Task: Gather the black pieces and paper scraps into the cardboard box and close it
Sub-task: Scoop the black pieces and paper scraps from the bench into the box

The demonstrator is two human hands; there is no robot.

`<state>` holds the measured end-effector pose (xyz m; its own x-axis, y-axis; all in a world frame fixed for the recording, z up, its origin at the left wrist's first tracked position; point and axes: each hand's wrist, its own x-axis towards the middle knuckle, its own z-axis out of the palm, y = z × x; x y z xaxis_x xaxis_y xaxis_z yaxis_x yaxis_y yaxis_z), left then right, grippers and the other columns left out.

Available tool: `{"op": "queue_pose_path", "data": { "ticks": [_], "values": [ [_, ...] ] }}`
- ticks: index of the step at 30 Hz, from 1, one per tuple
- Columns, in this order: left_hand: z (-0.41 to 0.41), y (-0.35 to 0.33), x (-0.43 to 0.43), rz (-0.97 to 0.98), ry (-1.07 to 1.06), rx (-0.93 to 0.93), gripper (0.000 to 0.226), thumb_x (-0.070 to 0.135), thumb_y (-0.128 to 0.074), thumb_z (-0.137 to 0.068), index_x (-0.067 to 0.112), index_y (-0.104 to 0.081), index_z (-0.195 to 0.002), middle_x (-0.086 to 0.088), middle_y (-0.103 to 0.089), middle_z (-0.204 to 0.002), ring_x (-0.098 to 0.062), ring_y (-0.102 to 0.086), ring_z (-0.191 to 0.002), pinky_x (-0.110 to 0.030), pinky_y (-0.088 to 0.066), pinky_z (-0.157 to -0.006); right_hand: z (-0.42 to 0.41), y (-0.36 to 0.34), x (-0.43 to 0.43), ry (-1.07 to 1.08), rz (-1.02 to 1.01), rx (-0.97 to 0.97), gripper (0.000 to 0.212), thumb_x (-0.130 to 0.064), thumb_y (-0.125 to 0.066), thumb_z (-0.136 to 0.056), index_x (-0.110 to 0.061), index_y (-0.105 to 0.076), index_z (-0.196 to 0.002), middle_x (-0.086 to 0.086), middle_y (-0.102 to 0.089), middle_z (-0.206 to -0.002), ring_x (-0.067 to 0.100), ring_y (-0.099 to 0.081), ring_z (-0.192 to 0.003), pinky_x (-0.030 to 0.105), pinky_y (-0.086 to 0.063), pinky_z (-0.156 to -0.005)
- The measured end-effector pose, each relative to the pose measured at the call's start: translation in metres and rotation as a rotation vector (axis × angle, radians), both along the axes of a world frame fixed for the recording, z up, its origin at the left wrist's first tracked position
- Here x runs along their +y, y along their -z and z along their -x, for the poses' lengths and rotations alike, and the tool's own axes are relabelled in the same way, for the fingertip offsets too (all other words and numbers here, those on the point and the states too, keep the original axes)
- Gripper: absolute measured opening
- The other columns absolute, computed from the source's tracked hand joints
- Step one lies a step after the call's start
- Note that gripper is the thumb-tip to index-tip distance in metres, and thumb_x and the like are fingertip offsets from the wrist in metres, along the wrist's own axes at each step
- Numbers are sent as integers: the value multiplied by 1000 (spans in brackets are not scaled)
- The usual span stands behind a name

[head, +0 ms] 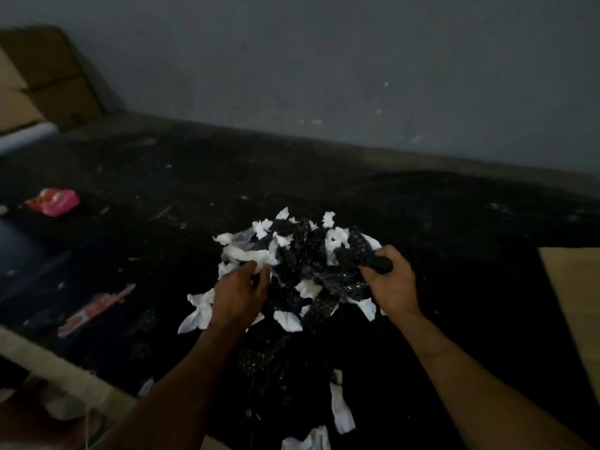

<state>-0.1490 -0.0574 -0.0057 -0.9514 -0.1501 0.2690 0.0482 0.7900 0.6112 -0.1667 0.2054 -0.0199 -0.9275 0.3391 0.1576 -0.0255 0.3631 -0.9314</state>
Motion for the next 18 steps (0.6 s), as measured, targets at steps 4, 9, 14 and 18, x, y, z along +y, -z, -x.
{"op": "queue_pose_path", "data": {
  "ticks": [4, 9, 14, 18],
  "values": [
    [1, -41, 19, 43, 180, 158, 18, 26, -53, -96, 21, -46, -81, 3, -54, -59, -11, -54, -51, -18, -39, -47, -23, -45, 4, 4, 15, 120, 51, -5, -75, -72, -32, -56, -110, -14, -67, -97, -6, -64, -84, 11, -49, -72],
    [-4, -84, 42, -90, 378, 182, 56, 19, -54, -93, 38, -27, -138, 3, -60, -61, -11, -57, -50, -32, -51, -50, -52, -85, 29, 66, -40, 195, 43, -7, -78, -74, -22, -68, -114, -4, -70, -109, 8, -66, -101, 29, -51, -95],
    [-16, -108, 86, 42, 529, 341, 45, 21, -49, -90, 37, -54, -132, -3, -69, -86, -21, -64, -77, -33, -51, -74, -104, -123, 59, 178, -81, 235, 39, -21, -82, -75, -19, -68, -112, -7, -70, -101, 3, -65, -94, 15, -50, -85],
    [-27, -113, 139, 67, 663, 418, 25, 32, -50, -88, 29, -67, -105, 0, -70, -89, -21, -65, -81, -34, -51, -71, -148, -148, 98, 232, -90, 220, 38, -28, -82, -74, -24, -66, -109, -14, -67, -93, -8, -61, -85, 3, -47, -69]
  ]
}}
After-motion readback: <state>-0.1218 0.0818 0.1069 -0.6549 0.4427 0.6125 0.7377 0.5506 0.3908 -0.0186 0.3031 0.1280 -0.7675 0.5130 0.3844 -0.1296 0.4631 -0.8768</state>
